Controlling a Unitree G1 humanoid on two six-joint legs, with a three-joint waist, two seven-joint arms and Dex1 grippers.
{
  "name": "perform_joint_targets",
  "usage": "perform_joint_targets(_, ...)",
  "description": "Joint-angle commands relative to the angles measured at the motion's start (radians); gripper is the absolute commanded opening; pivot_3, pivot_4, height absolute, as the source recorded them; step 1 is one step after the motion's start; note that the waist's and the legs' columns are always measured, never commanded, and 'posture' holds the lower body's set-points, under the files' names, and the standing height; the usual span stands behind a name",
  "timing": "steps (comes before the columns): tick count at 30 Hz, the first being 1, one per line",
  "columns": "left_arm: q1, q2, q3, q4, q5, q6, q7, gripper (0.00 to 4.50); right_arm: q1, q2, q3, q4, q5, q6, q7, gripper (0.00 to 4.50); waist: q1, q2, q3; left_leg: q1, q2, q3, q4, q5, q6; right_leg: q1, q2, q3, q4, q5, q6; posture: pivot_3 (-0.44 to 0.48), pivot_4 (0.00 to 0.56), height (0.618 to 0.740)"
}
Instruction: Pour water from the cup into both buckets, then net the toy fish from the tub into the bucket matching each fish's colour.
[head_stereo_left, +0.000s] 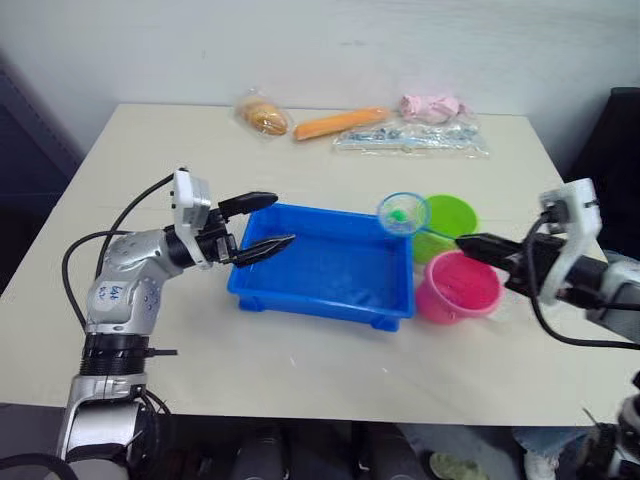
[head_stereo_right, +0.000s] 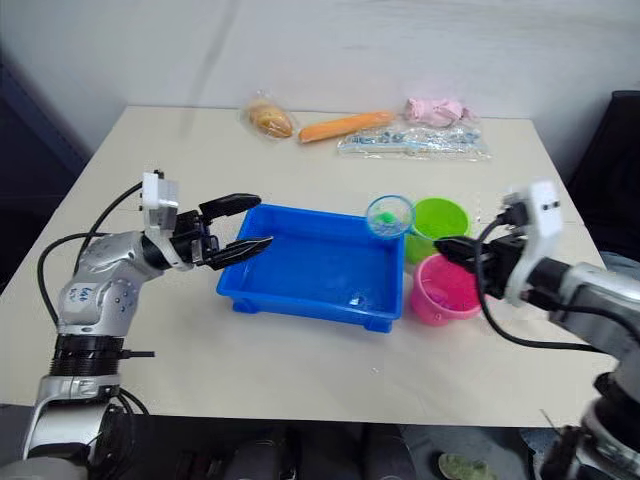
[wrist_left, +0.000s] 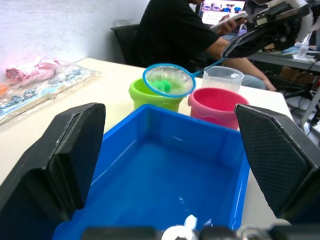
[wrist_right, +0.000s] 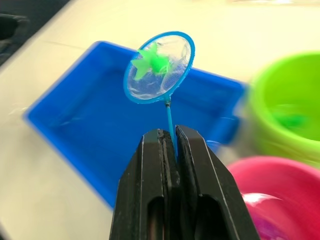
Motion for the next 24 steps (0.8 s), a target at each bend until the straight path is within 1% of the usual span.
perform_joint_targets(1,-0.017,-0.008,0.000,-0.008,0.002,-0.012,0.000,4.45,0.030,-0.074,-0.028,0.050,-0.052,-0.091,0.038,0.00,0.000,0.000,0.000,0.000,0.000,0.000,0.000,0.000,0.000,0.000,0.000,0.000,0.000,0.000,0.000,0.000,0.150,0.740)
perform_joint_targets(4,-0.015,-0.016,-0.003,-0.012,0.001,-0.009,0.001,4.45,0.083,-0.142,0.015,0.096,-0.145,-0.198,0.078,0.00,0.005,0.000,0.000,0.001,-0.001,0.001,0.000,0.000,0.000,0.000,0.001,0.001,-0.001,0.000,0.000,0.000,0.150,0.740)
perform_joint_targets(7,-0.009,-0.020,-0.004,-0.021,-0.001,-0.004,0.003,4.45,0.123,-0.178,0.081,0.138,-0.240,-0.319,0.113,0.00,0.007,0.000,0.000,0.001,-0.002,0.002,0.000,0.000,0.000,0.000,0.001,0.001,-0.002,0.000,0.000,0.000,0.150,0.740)
perform_joint_targets(11,-0.003,-0.025,-0.003,-0.036,-0.005,0.004,0.007,4.45,0.128,-0.173,0.133,0.186,-0.332,-0.428,0.110,0.00,0.007,0.000,0.000,0.002,-0.004,0.002,0.000,0.000,0.000,0.000,0.000,0.002,-0.001,0.000,0.001,0.000,0.150,0.740)
perform_joint_targets(14,0.004,-0.032,-0.006,-0.053,-0.008,0.012,0.011,4.45,0.137,-0.176,0.200,0.207,-0.433,-0.548,0.109,0.00,0.008,0.000,0.000,0.002,-0.004,0.002,0.000,0.000,0.000,0.000,0.000,0.001,-0.001,0.000,0.001,0.000,0.150,0.740)
perform_joint_targets(18,0.007,-0.035,-0.004,-0.058,-0.008,0.016,0.013,4.45,0.174,-0.205,0.273,0.201,-0.565,-0.701,0.139,0.00,0.008,0.000,0.000,0.002,-0.004,0.002,0.000,0.000,0.000,0.000,0.000,0.001,-0.001,0.000,0.001,0.000,0.150,0.740)
perform_joint_targets(24,0.007,-0.039,-0.003,-0.049,-0.002,0.003,0.011,4.45,0.240,-0.253,0.344,0.203,-0.765,-0.939,0.175,0.00,0.009,0.000,0.000,0.002,-0.005,0.002,0.000,0.000,0.000,0.000,0.000,0.001,-0.002,0.000,0.001,0.000,0.150,0.740)
